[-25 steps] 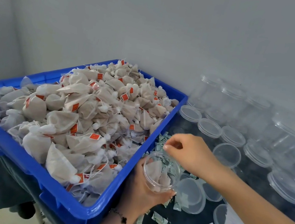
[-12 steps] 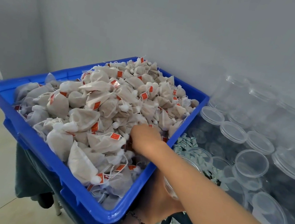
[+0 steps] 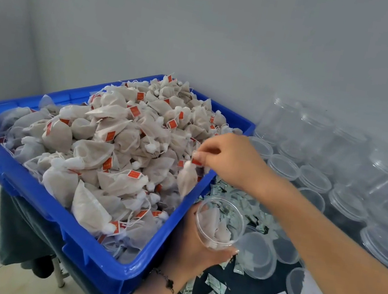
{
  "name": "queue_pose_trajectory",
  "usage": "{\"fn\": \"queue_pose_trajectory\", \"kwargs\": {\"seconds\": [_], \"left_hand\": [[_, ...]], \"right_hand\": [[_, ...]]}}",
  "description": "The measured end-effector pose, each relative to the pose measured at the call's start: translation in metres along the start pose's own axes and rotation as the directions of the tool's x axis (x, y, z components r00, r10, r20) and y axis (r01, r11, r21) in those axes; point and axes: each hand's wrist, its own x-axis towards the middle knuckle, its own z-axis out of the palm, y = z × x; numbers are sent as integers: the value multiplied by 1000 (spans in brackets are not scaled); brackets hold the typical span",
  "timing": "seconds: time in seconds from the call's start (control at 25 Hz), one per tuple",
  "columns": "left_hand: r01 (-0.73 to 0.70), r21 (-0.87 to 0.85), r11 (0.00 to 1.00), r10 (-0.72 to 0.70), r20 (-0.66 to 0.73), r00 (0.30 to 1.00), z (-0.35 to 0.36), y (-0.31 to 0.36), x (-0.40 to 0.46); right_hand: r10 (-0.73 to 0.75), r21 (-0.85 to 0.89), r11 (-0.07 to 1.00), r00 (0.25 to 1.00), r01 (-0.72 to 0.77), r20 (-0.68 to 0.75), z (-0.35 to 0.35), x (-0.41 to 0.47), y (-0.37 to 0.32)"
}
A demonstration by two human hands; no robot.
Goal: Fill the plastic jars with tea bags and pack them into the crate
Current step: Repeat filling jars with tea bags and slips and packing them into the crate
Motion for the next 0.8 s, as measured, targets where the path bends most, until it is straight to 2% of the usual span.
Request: {"fn": "queue_pose_trajectory", "kwargs": {"seconds": [0.04, 0.08, 0.12, 0.24, 0.36, 0.44, 0.52, 0.56, 0.6, 0.64, 0.72, 0.76, 0.8], "left_hand": [[0, -66, 998, -7, -110, 994, -24, -5, 2], [-1, -155, 988, -13, -91, 996, -19, 1, 2], [23, -159, 987, -43, -124, 991, -24, -9, 2], [-28, -124, 992, 10, -143, 990, -21, 4, 2], [-13, -171, 985, -10, -132, 991, -21, -7, 5], [4, -165, 986, -25, -127, 992, -23, -6, 3], [-39, -162, 986, 14, -149, 989, -25, -3, 1], [-48, -184, 982, 22, -143, 989, -25, -4, 2], [-43, -196, 980, 18, -124, 992, -25, -4, 2], [-32, -196, 980, 10, -112, 994, -25, -3, 2], [6, -188, 982, -28, -114, 993, -28, -1, 0], [12, -179, 984, -33, -116, 993, -28, 1, -2], [4, -171, 985, -24, -114, 993, -30, 4, -6]], "right_hand": [[3, 25, 1000, 999, -2, -43, -12, -8, 1], [12, 37, 999, 997, -9, -77, -23, -16, 3], [23, 37, 999, 995, -19, -98, -32, -24, 5], [51, 11, 999, 994, -50, -98, -47, -41, 10], [73, -59, 995, 995, -77, -70, -48, -48, 16], [81, -136, 988, 996, -77, 21, -34, -51, 19], [74, -227, 974, 970, -20, 233, -12, -55, 21], [63, -236, 972, 939, 20, 337, -3, -57, 24], [49, -204, 978, 926, 31, 375, 3, -56, 28], [50, -139, 990, 946, -5, 319, 5, -55, 34], [118, -8, 993, 993, -118, 24, 5, -48, 55], [183, 27, 983, 979, -181, -90, 6, -46, 67], [249, 22, 968, 960, -249, -131, 8, -45, 79]]}}
